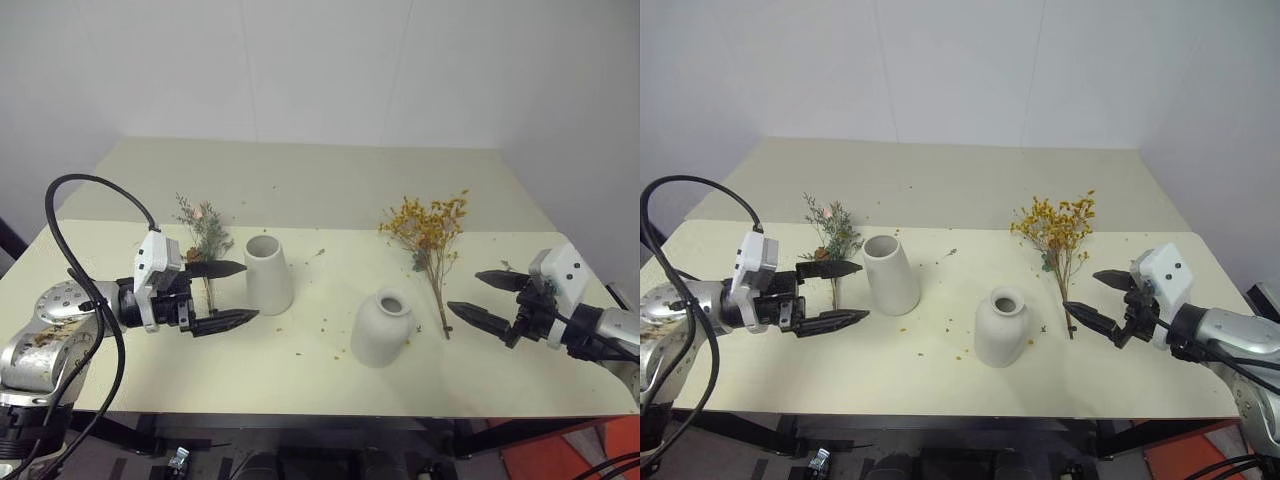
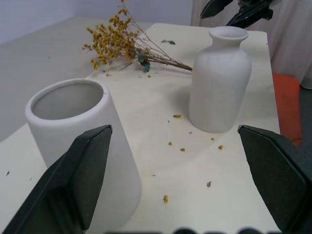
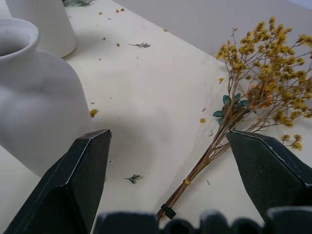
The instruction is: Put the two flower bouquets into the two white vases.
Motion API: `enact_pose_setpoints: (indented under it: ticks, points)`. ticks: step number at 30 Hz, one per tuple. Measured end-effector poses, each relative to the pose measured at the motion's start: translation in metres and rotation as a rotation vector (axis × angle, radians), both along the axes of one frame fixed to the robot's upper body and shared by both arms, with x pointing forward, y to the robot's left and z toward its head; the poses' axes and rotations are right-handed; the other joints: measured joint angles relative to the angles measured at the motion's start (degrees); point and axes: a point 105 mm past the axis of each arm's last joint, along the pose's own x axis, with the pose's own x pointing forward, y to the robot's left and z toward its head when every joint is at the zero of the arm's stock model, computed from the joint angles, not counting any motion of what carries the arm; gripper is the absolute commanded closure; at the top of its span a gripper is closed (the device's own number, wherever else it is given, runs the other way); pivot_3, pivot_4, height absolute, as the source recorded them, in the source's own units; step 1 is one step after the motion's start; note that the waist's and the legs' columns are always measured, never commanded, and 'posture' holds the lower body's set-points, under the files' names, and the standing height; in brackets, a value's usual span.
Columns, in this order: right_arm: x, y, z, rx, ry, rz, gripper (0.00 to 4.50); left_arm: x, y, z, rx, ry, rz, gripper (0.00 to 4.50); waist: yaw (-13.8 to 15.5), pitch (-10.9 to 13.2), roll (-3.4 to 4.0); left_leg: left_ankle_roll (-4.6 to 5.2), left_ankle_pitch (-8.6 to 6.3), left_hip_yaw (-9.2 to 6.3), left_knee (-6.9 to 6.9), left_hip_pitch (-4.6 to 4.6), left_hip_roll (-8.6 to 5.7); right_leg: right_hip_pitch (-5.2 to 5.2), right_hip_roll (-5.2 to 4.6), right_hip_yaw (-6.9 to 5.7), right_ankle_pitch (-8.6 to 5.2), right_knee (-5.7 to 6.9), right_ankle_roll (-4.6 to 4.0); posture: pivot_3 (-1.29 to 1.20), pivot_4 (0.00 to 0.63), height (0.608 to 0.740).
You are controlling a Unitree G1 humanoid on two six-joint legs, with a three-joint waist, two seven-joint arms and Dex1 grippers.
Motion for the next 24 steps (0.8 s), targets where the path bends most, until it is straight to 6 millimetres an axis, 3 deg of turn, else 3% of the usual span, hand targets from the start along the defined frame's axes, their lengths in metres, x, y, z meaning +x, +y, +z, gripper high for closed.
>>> enact_pose_setpoints:
  ticks: [13,24]
  points:
    - [0.005,-0.001,-0.002,-0.02,0.007,-0.035,0.04,0.001,-0.004,-0.004,0.0,-0.006,-0.025,0.0,-0.08,0.0,0.0,0.0,0.0,0.0,0.0,0.02,0.0,0.0,0.0,0.0,0.0,0.01,0.0,0.0,0.15,0.74]
    - [0.05,0.002,-0.01,0.015,0.151,-0.27,0.04,0.006,-0.014,0.0,-0.013,-0.013,-0.053,0.0,-0.19,0.0,0.0,0.01,0.0,-0.01,0.0,-0.02,0.01,-0.03,0.03,0.01,0.04,0.02,0.04,0.0,0.15,0.74]
